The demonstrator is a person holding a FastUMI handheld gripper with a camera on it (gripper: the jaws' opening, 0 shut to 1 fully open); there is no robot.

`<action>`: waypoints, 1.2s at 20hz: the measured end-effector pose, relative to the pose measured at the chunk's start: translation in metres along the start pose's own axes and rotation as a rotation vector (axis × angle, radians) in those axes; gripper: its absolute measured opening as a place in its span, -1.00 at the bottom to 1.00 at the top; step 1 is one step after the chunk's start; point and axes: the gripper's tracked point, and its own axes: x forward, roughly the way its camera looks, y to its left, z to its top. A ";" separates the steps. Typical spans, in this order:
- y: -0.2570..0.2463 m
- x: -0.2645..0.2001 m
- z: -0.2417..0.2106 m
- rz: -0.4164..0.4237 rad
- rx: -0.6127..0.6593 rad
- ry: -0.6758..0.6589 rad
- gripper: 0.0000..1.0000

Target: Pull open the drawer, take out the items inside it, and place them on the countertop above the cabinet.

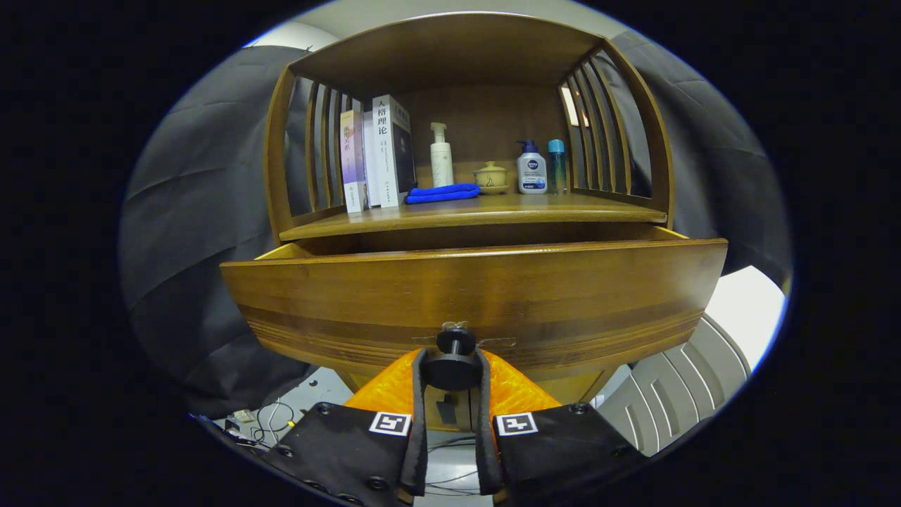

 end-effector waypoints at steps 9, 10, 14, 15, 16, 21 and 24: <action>0.002 -0.026 -0.017 0.018 -0.040 0.026 -0.40; 0.003 -0.027 -0.017 0.019 -0.040 0.026 -0.40; 0.003 -0.032 -0.019 0.019 -0.050 0.028 -0.40; 0.003 -0.033 -0.019 0.021 -0.050 0.028 -0.40; 0.003 -0.032 -0.019 0.024 -0.045 0.030 -0.40; 0.004 -0.038 -0.009 0.035 -0.020 0.002 -0.08; 0.014 -0.053 0.021 0.056 -0.066 -0.101 0.08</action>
